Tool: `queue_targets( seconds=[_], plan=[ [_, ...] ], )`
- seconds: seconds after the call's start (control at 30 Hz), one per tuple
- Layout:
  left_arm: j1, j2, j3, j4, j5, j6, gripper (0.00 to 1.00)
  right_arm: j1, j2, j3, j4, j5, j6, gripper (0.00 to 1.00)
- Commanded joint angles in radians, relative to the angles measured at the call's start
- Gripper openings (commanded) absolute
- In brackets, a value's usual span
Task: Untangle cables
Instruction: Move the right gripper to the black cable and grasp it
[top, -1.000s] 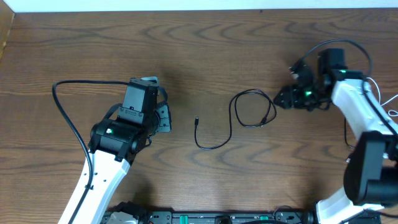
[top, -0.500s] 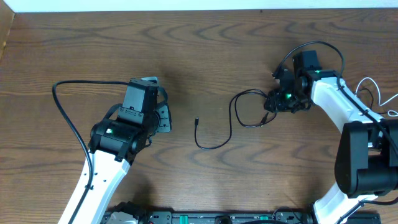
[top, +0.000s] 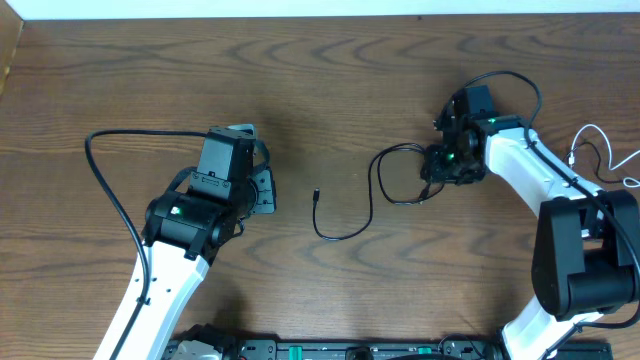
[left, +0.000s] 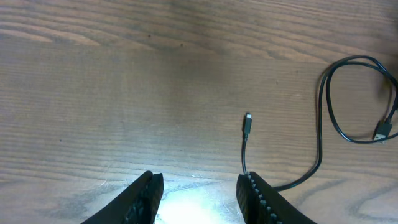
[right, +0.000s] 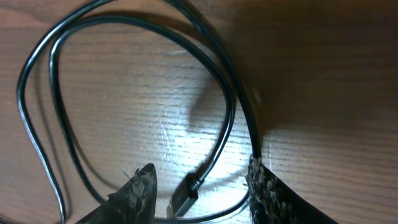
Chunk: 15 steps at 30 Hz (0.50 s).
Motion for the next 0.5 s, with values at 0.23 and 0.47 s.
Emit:
queue_targets(
  seconds=[0.23, 0.47],
  plan=[
    [0.003, -0.002, 0.009, -0.009, 0.001, -0.002, 0.44, 0.069, 0.003, -0.082, 0.048, 0.029, 0.097, 0.43],
    [0.003, -0.002, 0.009, -0.013, 0.001, -0.002, 0.44, 0.08, 0.003, -0.137, 0.035, 0.029, 0.145, 0.37]
  ],
)
